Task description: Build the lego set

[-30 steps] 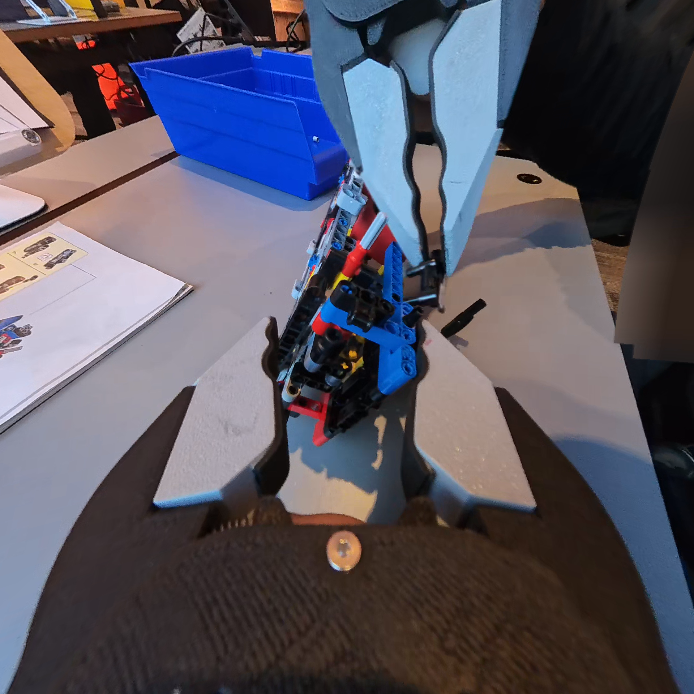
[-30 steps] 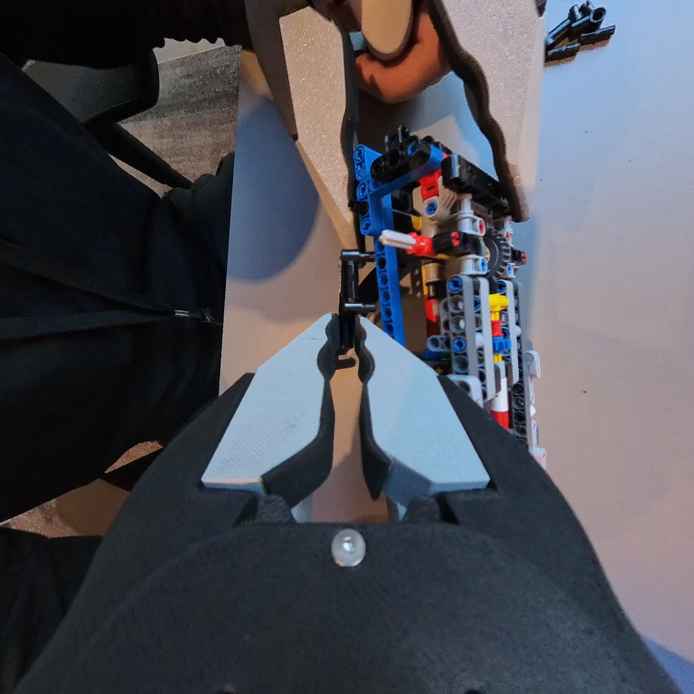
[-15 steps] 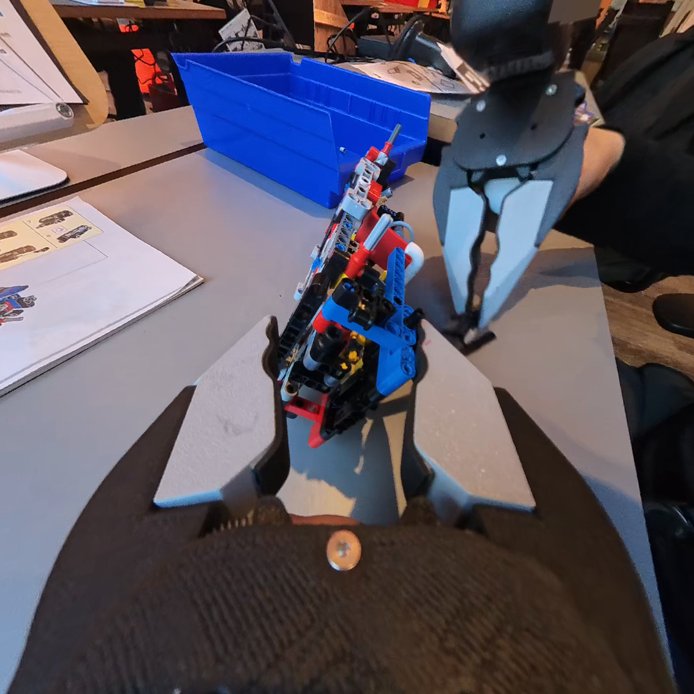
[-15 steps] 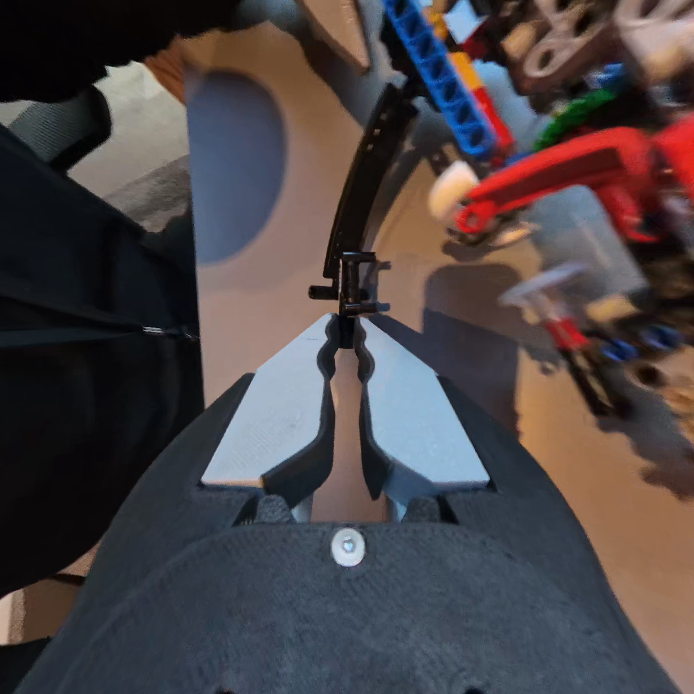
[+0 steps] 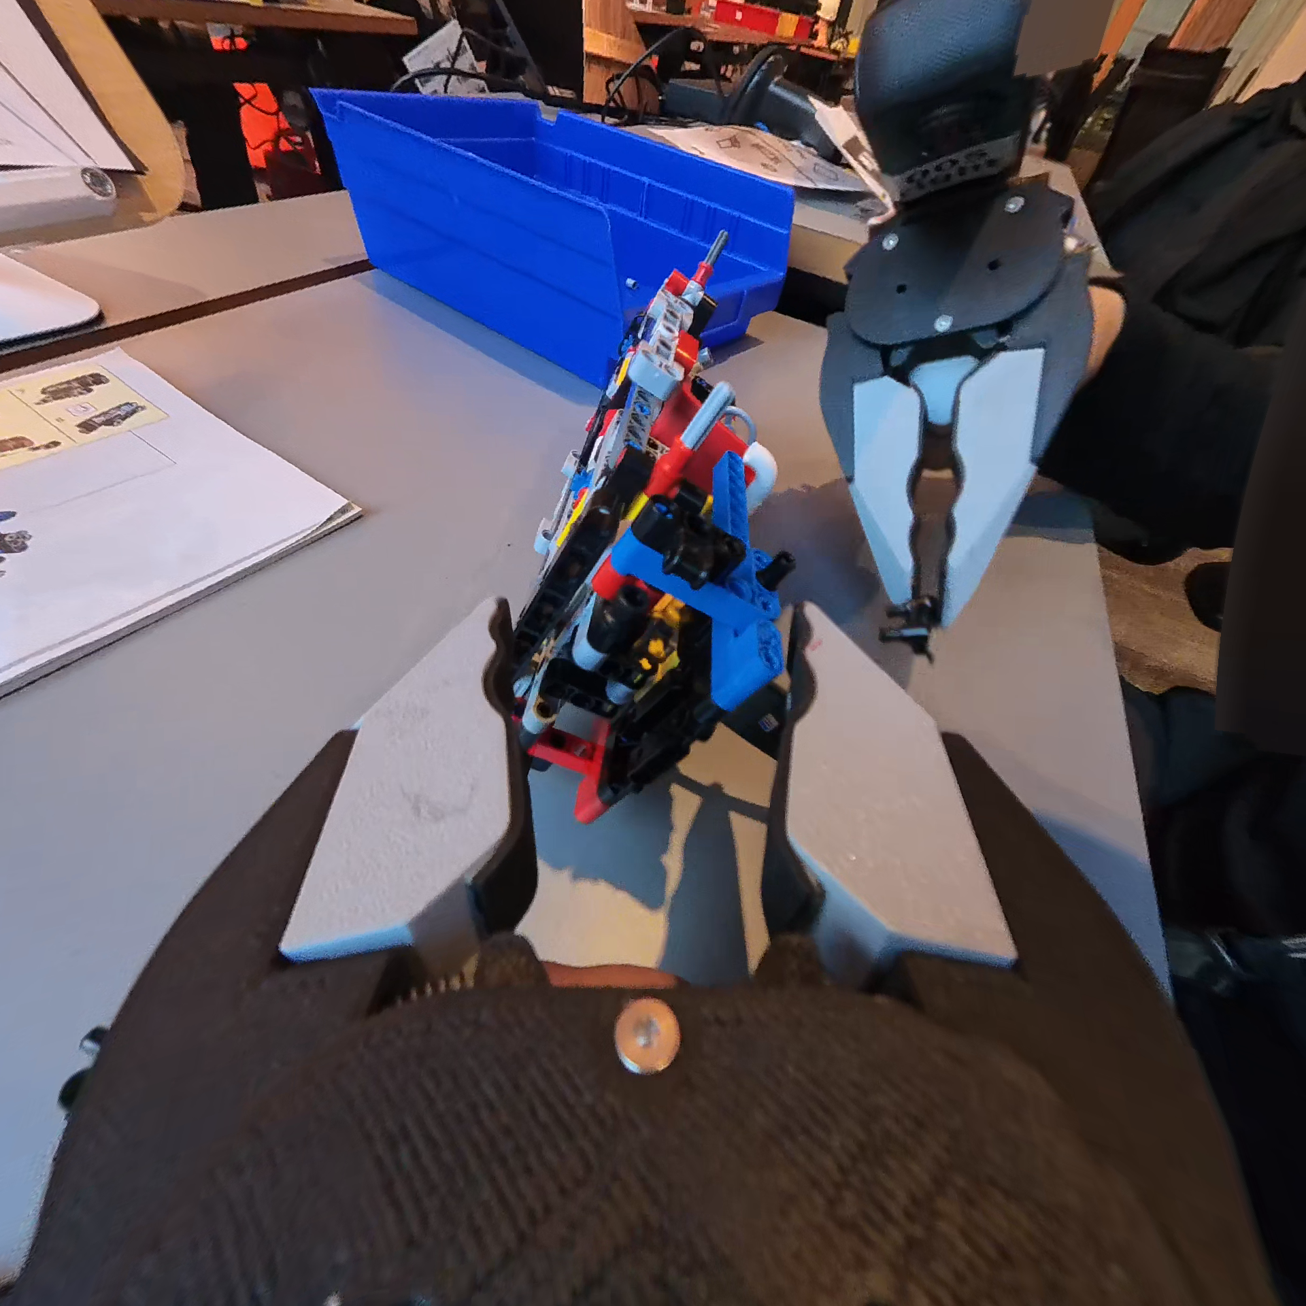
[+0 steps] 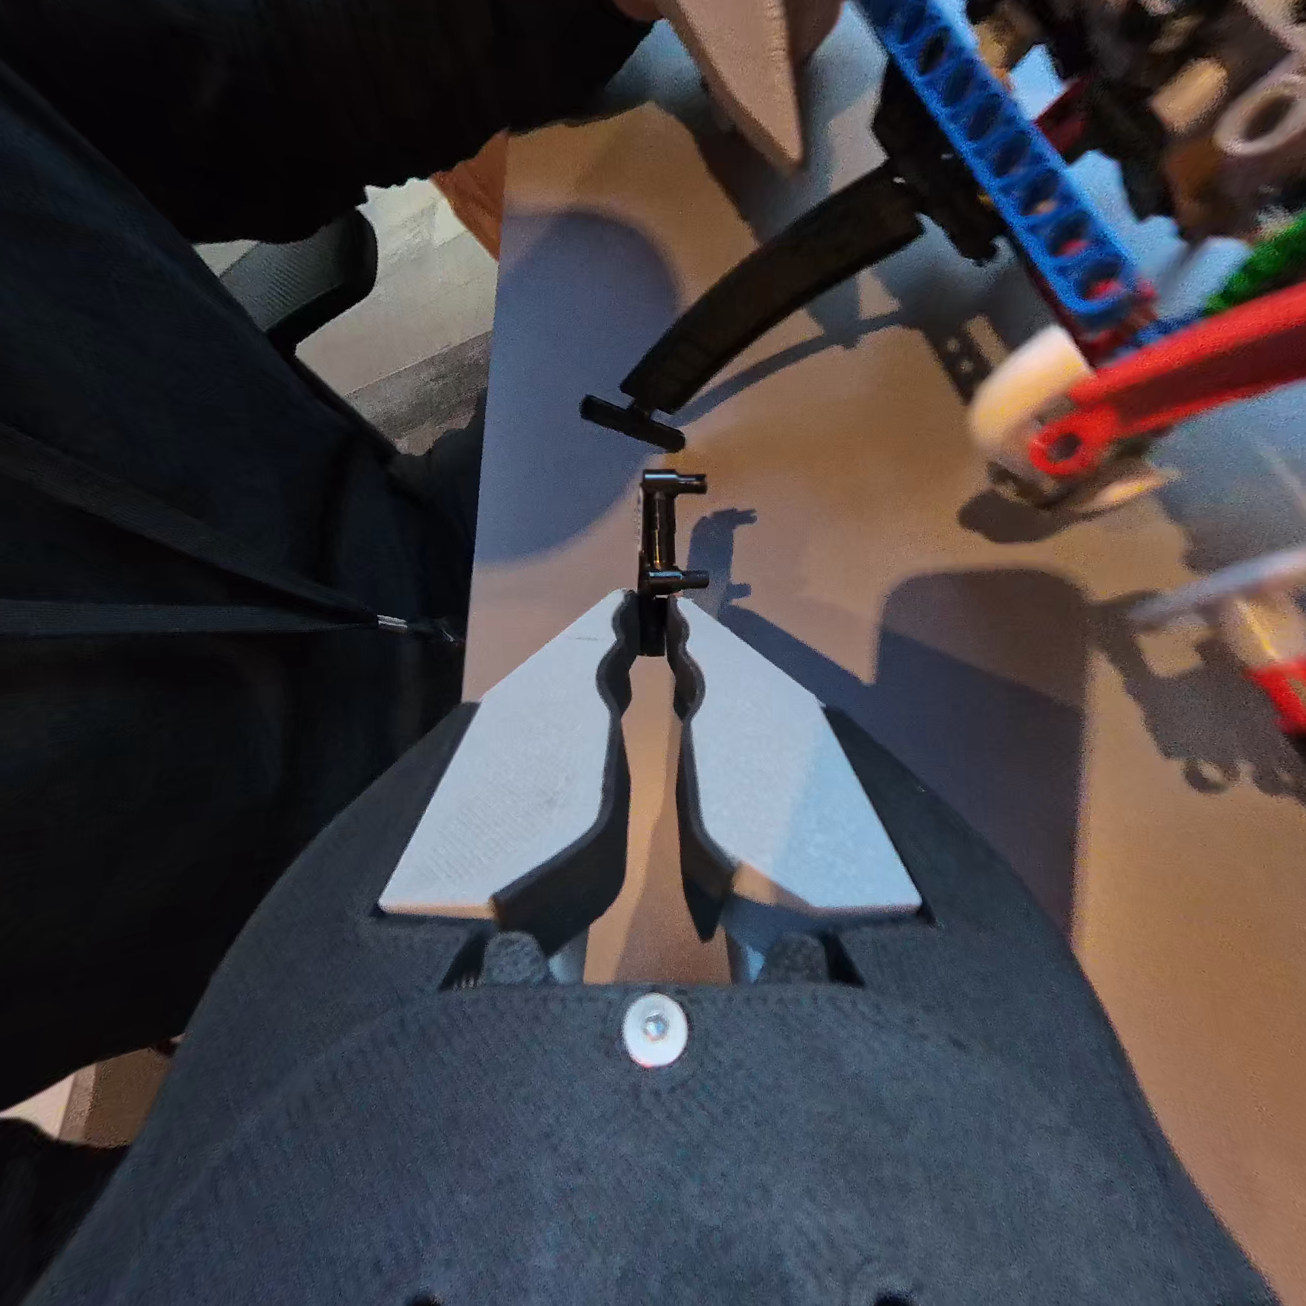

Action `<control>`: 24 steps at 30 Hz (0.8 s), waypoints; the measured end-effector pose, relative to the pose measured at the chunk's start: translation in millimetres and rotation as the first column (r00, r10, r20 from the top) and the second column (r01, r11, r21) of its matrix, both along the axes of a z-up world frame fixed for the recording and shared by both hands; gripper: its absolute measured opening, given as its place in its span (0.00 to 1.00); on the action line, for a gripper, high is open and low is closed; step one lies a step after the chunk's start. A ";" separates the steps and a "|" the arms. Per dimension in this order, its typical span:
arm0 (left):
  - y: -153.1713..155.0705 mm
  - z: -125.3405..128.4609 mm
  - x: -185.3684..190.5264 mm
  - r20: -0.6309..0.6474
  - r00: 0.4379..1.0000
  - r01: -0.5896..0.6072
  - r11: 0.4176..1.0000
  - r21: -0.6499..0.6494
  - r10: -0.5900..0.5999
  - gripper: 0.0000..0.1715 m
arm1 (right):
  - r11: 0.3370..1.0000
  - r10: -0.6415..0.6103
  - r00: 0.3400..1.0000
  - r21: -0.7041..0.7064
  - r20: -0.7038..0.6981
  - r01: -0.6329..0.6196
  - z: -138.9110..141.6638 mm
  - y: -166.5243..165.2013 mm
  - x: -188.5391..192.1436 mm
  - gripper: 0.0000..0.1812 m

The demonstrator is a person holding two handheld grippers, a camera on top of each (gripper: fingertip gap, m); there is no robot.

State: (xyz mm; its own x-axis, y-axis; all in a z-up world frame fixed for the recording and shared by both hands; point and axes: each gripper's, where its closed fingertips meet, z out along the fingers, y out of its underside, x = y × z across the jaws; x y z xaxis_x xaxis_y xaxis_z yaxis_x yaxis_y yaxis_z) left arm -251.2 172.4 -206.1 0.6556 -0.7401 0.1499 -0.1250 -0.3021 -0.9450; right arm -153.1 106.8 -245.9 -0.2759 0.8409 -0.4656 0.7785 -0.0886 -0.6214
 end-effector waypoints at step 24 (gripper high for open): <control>-51.7 49.3 75.8 -0.629 0.778 0.293 0.883 0.368 0.004 0.18 | 0.951 0.225 0.972 -0.202 -0.074 -0.236 90.2 0.1 -15.6 0.02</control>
State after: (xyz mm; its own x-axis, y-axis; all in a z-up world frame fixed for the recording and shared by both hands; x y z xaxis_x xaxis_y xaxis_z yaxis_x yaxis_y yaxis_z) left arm -175.4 120.7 -156.7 0.3767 -0.7208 -0.5818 -0.7115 0.1770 -0.6800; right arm -168.7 106.9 -155.8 -0.4778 0.6380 -0.6038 0.7618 -0.0414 -0.6465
